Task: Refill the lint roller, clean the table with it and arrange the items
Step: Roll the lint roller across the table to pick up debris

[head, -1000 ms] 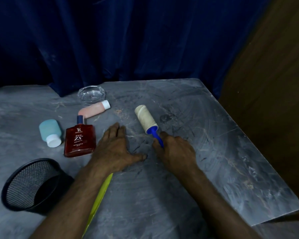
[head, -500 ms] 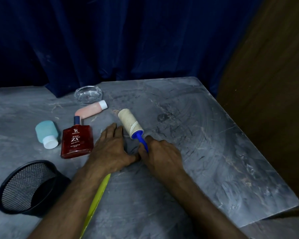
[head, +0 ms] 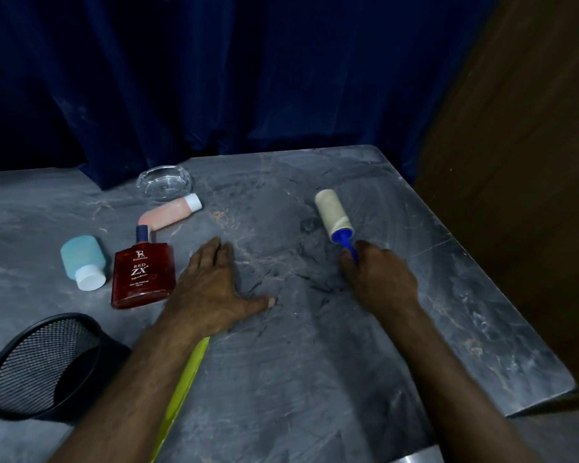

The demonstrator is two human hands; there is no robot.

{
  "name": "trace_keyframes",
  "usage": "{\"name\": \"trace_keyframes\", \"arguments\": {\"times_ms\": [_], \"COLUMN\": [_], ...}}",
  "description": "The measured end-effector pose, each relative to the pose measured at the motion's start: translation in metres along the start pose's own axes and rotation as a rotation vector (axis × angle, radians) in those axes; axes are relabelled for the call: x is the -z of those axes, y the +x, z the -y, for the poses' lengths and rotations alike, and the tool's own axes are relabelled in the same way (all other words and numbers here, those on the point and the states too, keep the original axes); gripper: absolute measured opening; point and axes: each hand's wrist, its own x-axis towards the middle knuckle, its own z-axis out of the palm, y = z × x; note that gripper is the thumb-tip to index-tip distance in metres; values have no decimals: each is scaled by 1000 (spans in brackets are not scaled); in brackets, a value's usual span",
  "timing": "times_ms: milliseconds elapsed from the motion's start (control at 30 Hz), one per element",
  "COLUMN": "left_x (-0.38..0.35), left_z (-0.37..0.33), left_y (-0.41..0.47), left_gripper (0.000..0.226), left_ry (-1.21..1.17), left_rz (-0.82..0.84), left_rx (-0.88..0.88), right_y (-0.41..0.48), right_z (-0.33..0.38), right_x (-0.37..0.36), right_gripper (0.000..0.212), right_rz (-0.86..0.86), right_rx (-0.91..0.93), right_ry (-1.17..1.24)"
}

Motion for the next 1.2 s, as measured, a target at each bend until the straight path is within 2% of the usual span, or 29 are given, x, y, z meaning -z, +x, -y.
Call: {"name": "trace_keyframes", "arguments": {"times_ms": [167,433,567,733,867,1000,1100,1200], "left_x": [1,2,2,2,2,2,1,-1], "left_z": [-1,-2,-3,-2,-2,-2,-1,0], "left_y": [0,-1,-1,0,-2,-1,-1,1], "left_gripper": [140,139,139,138,139,139,139,139], "left_ry": [3,10,15,21,8,4,4,6], "left_rz": [-2,4,10,6,7,2,-2,-8], "left_rx": [3,2,4,0,5,6,3,-1], "right_y": [13,12,12,13,12,9,1,-11], "right_z": [-45,-105,-117,-104,-85,-41,-7,21], "right_x": [21,50,54,47,38,23,8,-5], "right_gripper": [41,43,45,38,37,32,38,40], "right_rz": [-6,-56,-41,-62,-3,44,15,-11], "right_rx": [-107,-276,-336,-245,-130,-31,34,95], "right_ry": [41,-24,-26,-47,8,46,-25,14]}}
